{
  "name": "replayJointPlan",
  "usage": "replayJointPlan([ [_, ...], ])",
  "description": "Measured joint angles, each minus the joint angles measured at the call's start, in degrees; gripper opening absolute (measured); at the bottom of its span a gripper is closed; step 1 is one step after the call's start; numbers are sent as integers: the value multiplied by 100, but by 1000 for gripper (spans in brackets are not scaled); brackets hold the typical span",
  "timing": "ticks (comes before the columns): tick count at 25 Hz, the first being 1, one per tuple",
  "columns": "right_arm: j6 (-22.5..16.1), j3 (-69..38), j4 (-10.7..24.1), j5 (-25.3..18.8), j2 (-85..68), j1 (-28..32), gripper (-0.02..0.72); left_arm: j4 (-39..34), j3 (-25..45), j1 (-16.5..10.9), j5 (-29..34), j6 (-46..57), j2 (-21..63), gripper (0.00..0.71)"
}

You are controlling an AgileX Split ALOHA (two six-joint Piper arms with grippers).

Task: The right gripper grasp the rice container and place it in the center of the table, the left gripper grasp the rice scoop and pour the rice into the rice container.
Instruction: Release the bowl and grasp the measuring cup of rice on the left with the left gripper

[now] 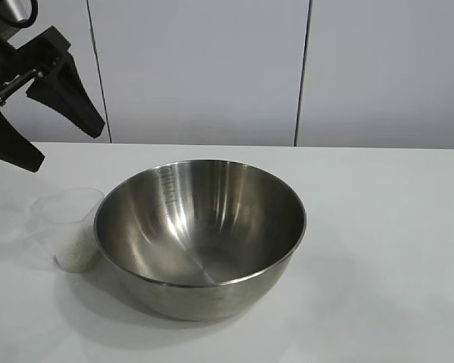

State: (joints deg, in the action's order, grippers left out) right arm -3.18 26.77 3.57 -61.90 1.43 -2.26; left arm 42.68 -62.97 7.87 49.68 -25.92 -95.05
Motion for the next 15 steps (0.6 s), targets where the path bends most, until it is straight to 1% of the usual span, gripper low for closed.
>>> replayJointPlan([
  [11, 0, 0, 0, 0, 0, 0, 536, 0, 0, 0, -37, 0, 0, 622],
  [15, 0, 0, 0, 0, 0, 0, 536, 5, 0, 0, -236, -14, 0, 622],
])
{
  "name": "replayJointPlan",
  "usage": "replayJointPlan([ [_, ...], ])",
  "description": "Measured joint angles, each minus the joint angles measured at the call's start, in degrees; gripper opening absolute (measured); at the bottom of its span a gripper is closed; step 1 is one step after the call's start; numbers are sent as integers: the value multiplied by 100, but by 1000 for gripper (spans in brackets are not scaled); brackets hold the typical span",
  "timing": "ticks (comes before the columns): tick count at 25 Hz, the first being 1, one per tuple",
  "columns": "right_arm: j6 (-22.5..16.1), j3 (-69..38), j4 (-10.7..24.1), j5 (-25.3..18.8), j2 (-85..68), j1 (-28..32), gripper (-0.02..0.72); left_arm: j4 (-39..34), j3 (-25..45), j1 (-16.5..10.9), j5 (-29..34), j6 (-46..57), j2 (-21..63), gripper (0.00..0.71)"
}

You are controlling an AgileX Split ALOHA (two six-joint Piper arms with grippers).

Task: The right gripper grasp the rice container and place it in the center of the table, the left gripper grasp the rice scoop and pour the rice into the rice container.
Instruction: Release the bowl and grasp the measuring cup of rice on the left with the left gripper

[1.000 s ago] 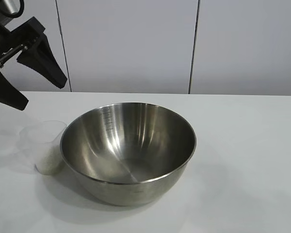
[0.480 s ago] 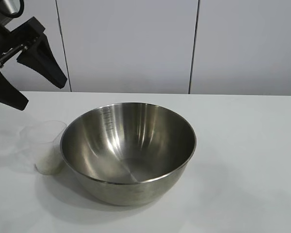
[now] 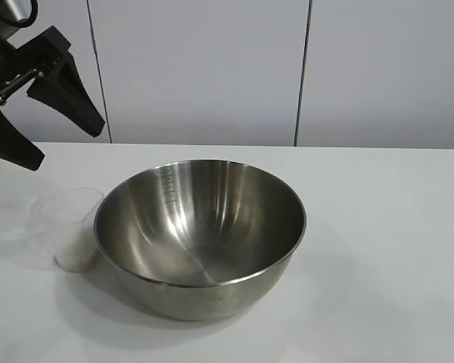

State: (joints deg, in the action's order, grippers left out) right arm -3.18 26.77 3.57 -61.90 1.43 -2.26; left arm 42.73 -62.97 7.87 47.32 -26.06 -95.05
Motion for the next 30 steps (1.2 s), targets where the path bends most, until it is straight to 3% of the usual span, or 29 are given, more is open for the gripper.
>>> replayJointPlan([
  [6, 0, 0, 0, 0, 0, 0, 536, -110, 0, 0, -613, -432, 0, 622],
  [13, 0, 0, 0, -7, 0, 0, 536, -1062, -13, 0, -1332, -641, 0, 622],
  [19, 0, 0, 0, -7, 0, 0, 536, -2486, -236, 0, -1955, 869, 310, 622],
  [24, 0, 0, 0, -7, 0, 0, 536, -3933, -205, 181, -2578, 2390, 1519, 622],
  [30, 0, 0, 0, -7, 0, 0, 536, -5471, 910, 584, -3449, 4369, 3377, 622],
])
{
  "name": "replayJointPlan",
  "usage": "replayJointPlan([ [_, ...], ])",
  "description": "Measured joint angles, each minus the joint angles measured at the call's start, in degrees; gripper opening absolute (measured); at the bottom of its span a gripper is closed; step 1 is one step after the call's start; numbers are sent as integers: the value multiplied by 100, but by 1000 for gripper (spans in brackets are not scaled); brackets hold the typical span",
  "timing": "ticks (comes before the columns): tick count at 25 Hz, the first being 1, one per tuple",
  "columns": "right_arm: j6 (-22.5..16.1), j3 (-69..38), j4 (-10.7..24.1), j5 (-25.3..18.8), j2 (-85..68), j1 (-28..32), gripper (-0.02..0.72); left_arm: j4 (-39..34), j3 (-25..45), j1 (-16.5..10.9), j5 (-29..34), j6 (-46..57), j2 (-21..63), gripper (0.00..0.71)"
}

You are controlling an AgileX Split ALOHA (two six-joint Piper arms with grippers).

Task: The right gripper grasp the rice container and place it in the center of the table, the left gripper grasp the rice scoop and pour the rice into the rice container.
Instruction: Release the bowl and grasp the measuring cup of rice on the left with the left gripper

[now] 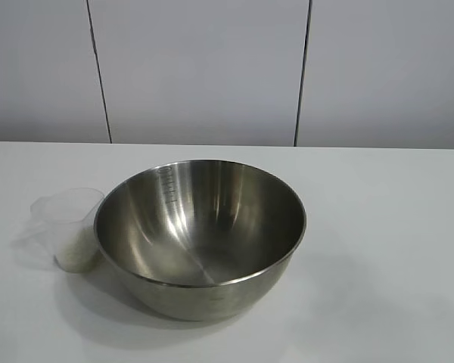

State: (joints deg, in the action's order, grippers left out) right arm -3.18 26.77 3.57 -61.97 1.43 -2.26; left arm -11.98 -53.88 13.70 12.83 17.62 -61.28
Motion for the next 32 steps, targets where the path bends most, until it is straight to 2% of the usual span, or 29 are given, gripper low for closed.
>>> replayJointPlan([
  [4, 0, 0, 0, 0, 0, 0, 536, -613, 1258, 61, -892, 581, 1022, 622],
  [6, 0, 0, 0, 0, 0, 0, 536, -923, 1974, 61, -1508, 652, 1329, 622],
  [9, 0, 0, 0, 0, 0, 0, 536, -1684, 3105, 61, -2755, 652, 1424, 617],
  [12, 0, 0, 0, 0, 0, 0, 536, -2019, 3832, 65, -3794, 502, 1109, 583],
  [14, 0, 0, 0, 9, 0, 0, 536, -1982, 4060, 65, -4206, 346, 709, 543],
  [17, 0, 0, 0, 9, 0, 0, 536, -1928, 4134, 65, -4532, -10, -117, 511],
  [19, 0, 0, 0, 3, 0, 0, 536, -1913, 4134, 6, -4970, -276, -739, 503],
  [22, 0, 0, 0, 3, 0, 0, 536, -1995, 4134, -375, -5750, -403, -1509, 499],
  [27, 0, 0, 0, 3, 0, 0, 536, -2499, 4134, -1431, -6905, -368, -2551, 497],
  [30, 0, 0, 0, 3, 0, 0, 536, -2757, 4115, -1804, -7208, -368, -2943, 497],
  [32, 0, 0, 0, 3, 0, 0, 536, -2908, 4078, -1946, -7375, -405, -3242, 497],
])
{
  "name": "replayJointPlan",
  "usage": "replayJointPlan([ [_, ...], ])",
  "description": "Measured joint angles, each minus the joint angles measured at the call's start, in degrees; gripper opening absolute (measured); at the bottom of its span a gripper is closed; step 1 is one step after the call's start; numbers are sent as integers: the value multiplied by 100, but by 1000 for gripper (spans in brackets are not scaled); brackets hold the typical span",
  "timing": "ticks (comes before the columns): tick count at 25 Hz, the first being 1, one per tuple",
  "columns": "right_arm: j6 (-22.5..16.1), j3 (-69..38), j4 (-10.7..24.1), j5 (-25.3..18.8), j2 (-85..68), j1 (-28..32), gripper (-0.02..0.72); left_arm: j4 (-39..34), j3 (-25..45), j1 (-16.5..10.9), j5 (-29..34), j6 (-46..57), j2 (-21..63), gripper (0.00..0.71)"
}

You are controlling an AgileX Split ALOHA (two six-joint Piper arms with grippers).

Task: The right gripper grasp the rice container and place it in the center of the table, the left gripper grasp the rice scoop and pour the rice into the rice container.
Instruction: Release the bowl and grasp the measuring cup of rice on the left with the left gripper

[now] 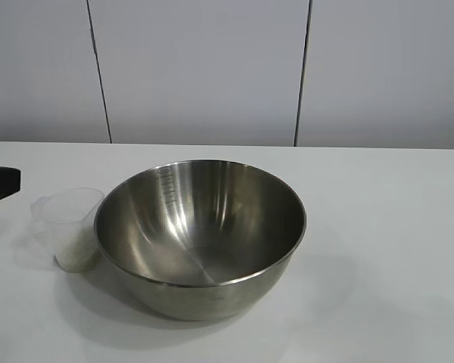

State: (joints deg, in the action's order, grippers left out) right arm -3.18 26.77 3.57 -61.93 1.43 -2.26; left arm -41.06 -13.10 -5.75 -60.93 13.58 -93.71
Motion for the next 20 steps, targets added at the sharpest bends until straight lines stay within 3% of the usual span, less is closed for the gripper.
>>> replayJointPlan([
  [7, 0, 0, 0, 0, 0, 0, 536, -136, -248, -103, -392, -572, -1161, 497],
  [14, 0, 0, 0, 0, 0, 0, 536, 443, -304, -103, -445, -1398, -1599, 497],
  [20, 0, 0, 0, 0, 0, 0, 536, 629, -436, -103, -484, -1507, -2000, 497],
])
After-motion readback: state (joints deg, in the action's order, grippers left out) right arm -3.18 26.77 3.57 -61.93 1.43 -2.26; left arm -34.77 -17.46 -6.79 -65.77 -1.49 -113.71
